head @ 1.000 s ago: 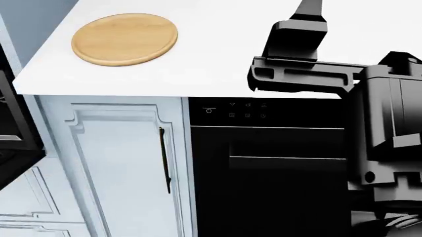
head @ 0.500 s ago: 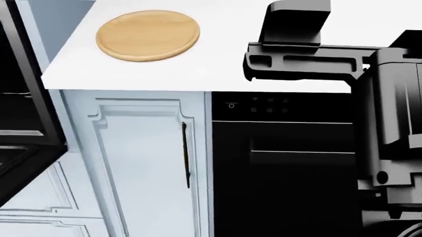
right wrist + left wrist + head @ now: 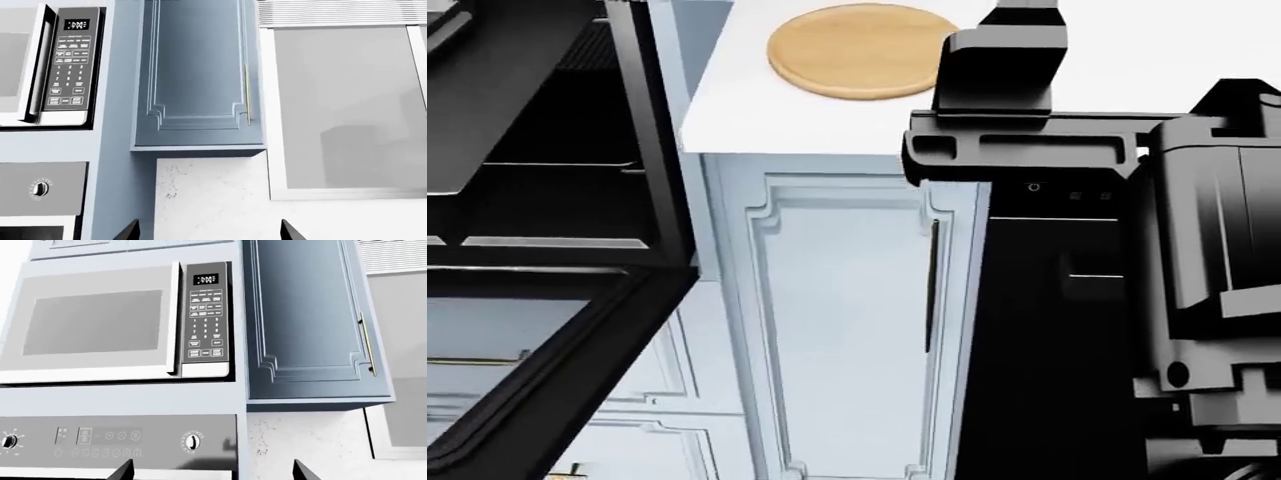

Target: Pick the fish from the top rack in the oven and place it on the plate on the counter.

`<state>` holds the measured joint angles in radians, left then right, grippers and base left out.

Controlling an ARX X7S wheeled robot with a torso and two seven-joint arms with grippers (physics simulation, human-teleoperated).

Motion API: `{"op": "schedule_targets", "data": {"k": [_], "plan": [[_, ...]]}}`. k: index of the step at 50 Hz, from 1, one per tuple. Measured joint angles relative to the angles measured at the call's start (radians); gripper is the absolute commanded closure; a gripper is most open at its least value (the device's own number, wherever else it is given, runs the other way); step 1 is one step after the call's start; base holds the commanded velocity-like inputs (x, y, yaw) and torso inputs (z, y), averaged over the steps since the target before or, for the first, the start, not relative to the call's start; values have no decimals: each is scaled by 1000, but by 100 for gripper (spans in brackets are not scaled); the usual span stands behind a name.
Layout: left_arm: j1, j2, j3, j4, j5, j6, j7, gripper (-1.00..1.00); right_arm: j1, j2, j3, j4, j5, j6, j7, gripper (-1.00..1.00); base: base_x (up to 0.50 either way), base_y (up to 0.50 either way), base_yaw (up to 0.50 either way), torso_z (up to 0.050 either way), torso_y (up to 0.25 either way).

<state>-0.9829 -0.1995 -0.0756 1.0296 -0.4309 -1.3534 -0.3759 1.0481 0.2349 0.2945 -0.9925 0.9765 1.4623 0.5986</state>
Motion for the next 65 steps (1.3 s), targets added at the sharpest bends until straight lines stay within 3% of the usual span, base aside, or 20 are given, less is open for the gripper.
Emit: {"op": "schedule_targets", "data": {"k": [65], "plan": [[20, -72, 1, -5, -192, 42, -162, -100, -12, 48, -10, 32, 177, -49, 138, -100, -24, 500, 0, 0, 0]]}}
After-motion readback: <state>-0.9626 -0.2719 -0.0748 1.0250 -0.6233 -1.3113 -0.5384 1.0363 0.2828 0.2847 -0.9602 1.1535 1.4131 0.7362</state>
